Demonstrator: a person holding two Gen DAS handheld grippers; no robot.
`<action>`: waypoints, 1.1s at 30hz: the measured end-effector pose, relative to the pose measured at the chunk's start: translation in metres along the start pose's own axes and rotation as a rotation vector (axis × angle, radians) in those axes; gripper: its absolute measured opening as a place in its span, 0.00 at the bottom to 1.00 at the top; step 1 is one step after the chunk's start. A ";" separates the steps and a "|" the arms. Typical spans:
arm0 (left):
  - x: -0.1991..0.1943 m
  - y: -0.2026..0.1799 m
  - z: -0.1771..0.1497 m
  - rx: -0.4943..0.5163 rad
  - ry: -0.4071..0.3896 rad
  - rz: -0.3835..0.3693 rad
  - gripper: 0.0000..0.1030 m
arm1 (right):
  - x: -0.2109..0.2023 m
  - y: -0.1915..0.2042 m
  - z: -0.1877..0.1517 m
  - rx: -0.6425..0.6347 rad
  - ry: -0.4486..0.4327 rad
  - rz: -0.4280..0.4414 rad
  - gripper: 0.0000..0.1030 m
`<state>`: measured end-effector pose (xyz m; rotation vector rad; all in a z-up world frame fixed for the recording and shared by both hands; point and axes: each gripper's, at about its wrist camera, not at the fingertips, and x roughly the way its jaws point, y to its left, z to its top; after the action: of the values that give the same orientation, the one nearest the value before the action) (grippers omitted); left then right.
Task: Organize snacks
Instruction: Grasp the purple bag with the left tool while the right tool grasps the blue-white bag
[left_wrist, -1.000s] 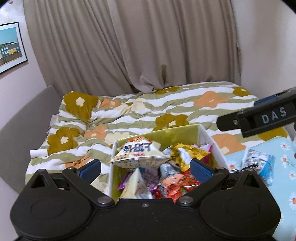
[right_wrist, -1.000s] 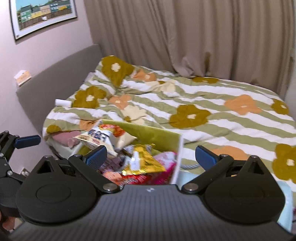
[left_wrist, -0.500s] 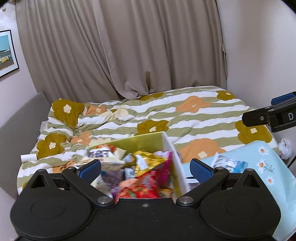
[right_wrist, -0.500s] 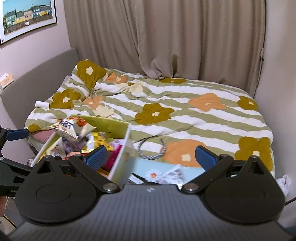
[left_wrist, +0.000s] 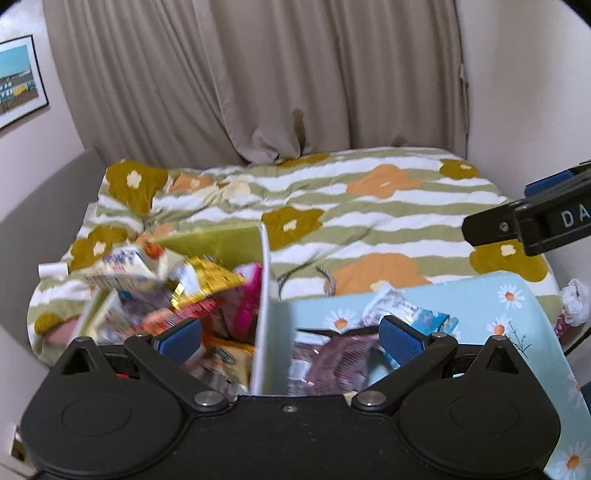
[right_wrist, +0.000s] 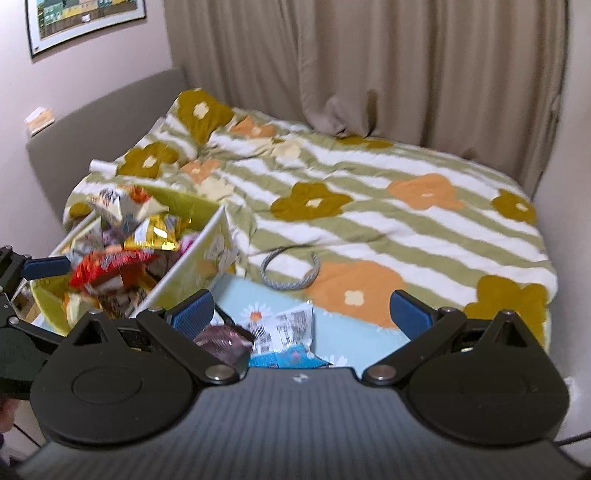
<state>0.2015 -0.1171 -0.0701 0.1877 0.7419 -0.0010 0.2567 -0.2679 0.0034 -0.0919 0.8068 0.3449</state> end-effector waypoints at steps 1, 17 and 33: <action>0.006 -0.007 -0.004 -0.002 0.007 0.007 1.00 | 0.008 -0.004 -0.003 -0.003 0.012 0.013 1.00; 0.126 -0.073 -0.049 0.177 0.132 0.168 0.96 | 0.127 -0.033 -0.041 0.000 0.164 0.174 1.00; 0.166 -0.079 -0.071 0.260 0.199 0.206 0.79 | 0.170 -0.032 -0.053 -0.003 0.251 0.238 1.00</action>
<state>0.2709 -0.1722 -0.2466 0.5180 0.9168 0.1190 0.3393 -0.2633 -0.1570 -0.0418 1.0694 0.5668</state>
